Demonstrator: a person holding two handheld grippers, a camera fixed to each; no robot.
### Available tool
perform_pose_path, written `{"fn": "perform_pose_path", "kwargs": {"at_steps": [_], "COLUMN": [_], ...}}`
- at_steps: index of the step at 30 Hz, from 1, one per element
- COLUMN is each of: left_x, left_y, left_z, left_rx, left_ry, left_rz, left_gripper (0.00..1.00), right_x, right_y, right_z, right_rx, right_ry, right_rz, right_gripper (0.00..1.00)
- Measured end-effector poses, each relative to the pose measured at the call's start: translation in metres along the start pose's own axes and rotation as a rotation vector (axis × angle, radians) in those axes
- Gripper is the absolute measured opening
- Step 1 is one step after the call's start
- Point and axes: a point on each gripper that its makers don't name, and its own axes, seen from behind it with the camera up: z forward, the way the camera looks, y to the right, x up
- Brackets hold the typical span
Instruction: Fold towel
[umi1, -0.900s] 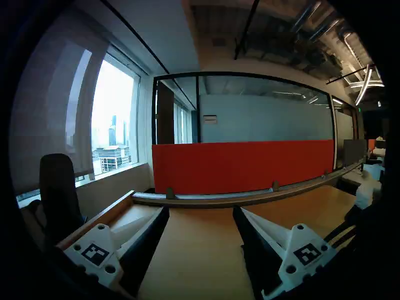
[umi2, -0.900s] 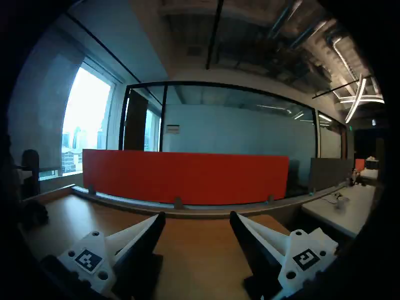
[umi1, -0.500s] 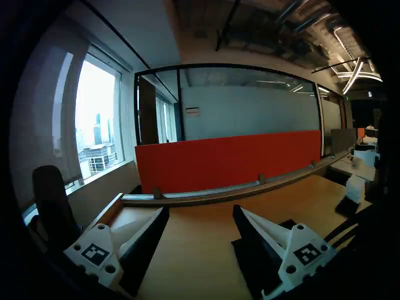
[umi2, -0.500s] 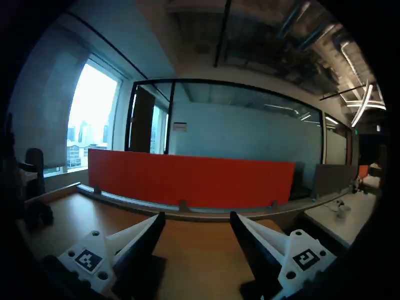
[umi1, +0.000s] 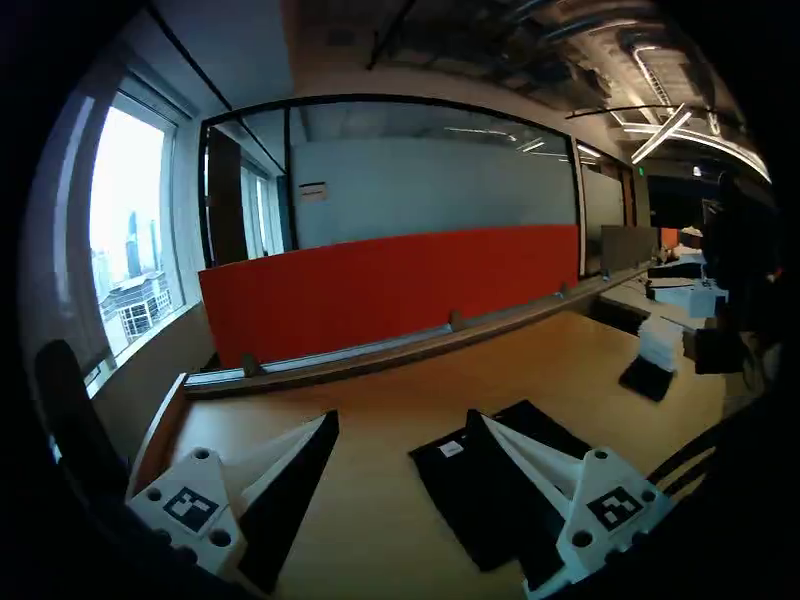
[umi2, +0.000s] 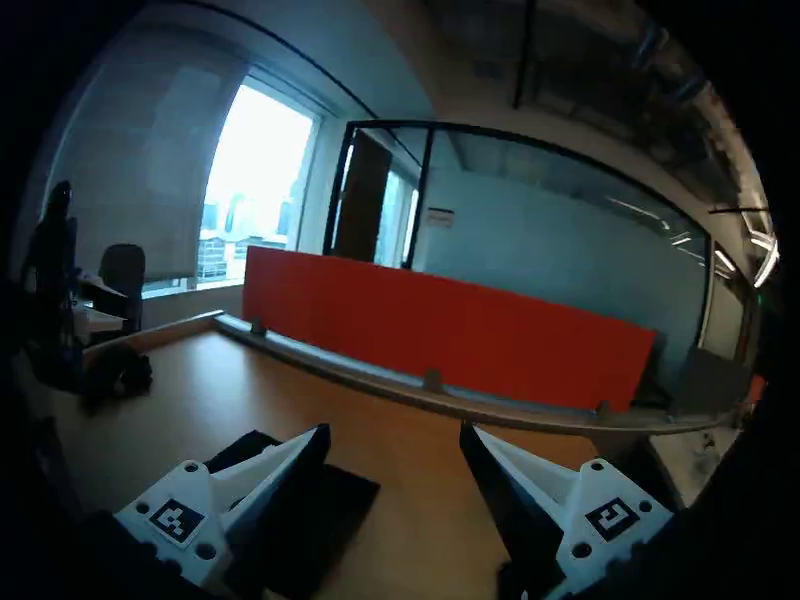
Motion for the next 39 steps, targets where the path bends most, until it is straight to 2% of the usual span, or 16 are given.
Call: {"fn": "perform_pose_path", "kwargs": {"at_steps": [6,9,21,30,39], "left_x": [-0.020,-0.028,-0.062,-0.101,-0.135], "left_y": [0.022,0.029,0.060,0.069,0.081], "left_z": [0.004,0.005,0.010,0.017,0.027], "left_rx": [-0.103,-0.133,-0.254,-0.285,-0.313], "left_ry": [-0.058,-0.077,-0.163,-0.235,-0.278], "left_rz": [0.013,0.020,0.075,0.113,0.124], "left_gripper": [0.94,0.94,0.94,0.94,0.94], "right_x": [-0.008,-0.013,-0.058,-0.099,-0.143], "right_y": [-0.021,-0.026,-0.060,-0.081,-0.095], "right_z": [0.002,0.003,0.005,0.008,0.014], "right_rx": [0.104,0.139,0.275,0.335,0.365], "right_ry": [-0.049,-0.071,-0.201,-0.265,-0.324], "right_rz": [-0.021,-0.025,-0.109,-0.105,-0.100], "right_gripper": [1.00,1.00,1.00,1.00,1.00]}}
